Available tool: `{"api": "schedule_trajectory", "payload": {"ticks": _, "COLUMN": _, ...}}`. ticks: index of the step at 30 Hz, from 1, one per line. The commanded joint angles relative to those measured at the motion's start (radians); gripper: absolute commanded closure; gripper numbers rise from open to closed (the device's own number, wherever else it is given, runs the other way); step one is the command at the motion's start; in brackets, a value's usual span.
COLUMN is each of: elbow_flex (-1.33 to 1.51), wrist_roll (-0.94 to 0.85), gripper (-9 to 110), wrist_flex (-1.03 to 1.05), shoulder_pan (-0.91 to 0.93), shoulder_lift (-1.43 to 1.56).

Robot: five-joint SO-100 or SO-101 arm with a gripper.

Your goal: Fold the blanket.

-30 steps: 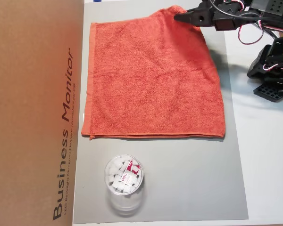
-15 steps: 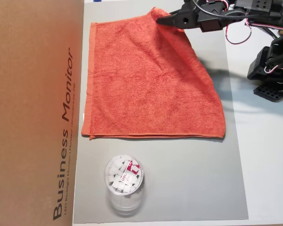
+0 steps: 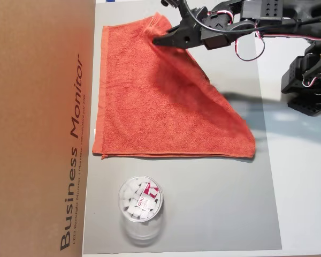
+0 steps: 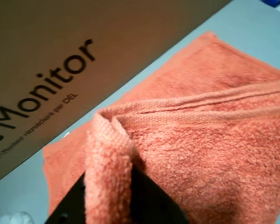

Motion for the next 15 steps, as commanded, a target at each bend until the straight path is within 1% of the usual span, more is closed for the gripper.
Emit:
{"api": "schedule_trajectory", "payload": {"ticks": 1, "elbow_flex": -0.098, "wrist_roll": -0.005, "gripper": 102, "wrist_flex": -0.017, "shoulder_pan": -0.038, "shoulder_lift": -0.029}}
{"api": "schedule_trajectory", "payload": {"ticks": 10, "elbow_flex": -0.255, "wrist_roll": -0.008, "gripper": 102, "wrist_flex": -0.011, "shoulder_pan": -0.132, "shoulder_lift": -0.176}}
{"api": "schedule_trajectory", "payload": {"ticks": 15, "elbow_flex": -0.324, "wrist_roll": -0.100, "gripper": 102, "wrist_flex": -0.018, "shoulder_pan": -0.172, "shoulder_lift": -0.255}}
